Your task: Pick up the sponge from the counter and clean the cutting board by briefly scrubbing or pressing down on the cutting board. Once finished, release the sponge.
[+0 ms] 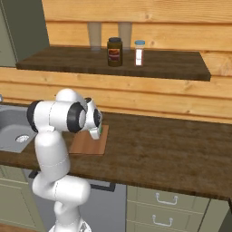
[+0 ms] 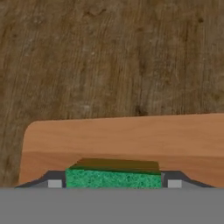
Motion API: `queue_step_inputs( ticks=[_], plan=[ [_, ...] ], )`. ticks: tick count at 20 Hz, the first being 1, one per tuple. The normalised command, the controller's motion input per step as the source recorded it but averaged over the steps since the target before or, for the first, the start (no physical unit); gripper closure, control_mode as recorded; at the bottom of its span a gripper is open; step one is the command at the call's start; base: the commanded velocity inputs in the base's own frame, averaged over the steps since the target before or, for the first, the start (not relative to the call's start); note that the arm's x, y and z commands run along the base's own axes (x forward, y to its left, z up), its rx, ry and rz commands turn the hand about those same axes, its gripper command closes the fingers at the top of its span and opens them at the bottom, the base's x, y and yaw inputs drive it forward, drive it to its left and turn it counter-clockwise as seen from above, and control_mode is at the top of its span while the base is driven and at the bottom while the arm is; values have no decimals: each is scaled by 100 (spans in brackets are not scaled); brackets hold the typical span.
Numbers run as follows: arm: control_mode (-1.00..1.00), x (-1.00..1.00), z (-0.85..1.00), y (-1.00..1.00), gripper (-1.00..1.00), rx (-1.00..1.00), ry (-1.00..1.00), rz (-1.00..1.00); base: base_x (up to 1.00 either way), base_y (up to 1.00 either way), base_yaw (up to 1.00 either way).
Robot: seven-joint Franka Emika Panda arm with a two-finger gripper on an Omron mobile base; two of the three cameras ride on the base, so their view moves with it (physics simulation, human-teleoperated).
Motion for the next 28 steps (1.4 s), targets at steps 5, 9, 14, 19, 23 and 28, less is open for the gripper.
queue_step_inputs(
  ticks=[5,9,14,19,23,28],
  plan=[
    [-100,-1,9,0,-100,0,-3,0,0,0,0],
    [-100,-43,60,-4,-100,0,-14,0,0,0,0],
    [-100,-69,95,-28,-100,7,-9,0,0,0,0],
    [-100,-79,100,-34,-100,18,-5,3,0,0,0],
    [-100,-84,100,-26,-100,28,-13,10,0,0,0],
    [-100,-94,100,-29,-100,38,-20,11,0,0,0]
  ],
)
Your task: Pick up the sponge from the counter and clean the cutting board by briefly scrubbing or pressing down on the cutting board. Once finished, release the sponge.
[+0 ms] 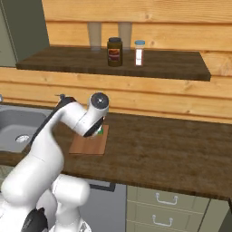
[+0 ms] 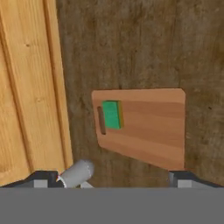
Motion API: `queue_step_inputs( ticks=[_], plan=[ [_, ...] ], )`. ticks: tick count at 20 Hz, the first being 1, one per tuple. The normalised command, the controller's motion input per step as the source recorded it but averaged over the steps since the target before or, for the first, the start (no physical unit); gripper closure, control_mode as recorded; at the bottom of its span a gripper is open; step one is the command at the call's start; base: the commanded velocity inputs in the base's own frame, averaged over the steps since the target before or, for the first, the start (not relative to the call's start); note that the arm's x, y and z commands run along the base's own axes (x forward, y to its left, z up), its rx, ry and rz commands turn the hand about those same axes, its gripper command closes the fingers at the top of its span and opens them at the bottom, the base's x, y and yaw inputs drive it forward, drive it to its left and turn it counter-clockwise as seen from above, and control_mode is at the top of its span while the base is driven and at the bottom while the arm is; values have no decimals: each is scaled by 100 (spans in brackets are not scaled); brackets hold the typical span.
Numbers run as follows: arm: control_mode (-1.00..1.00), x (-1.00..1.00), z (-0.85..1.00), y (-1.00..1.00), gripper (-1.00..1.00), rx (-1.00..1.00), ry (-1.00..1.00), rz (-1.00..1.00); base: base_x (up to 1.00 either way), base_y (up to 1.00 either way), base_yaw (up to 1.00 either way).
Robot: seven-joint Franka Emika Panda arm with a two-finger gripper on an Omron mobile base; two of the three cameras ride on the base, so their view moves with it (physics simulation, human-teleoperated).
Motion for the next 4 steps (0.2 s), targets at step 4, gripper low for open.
queue_step_inputs(
  ticks=[4],
  plan=[
    [-100,-86,98,-18,-100,42,-21,9,0,0,0]
  ],
)
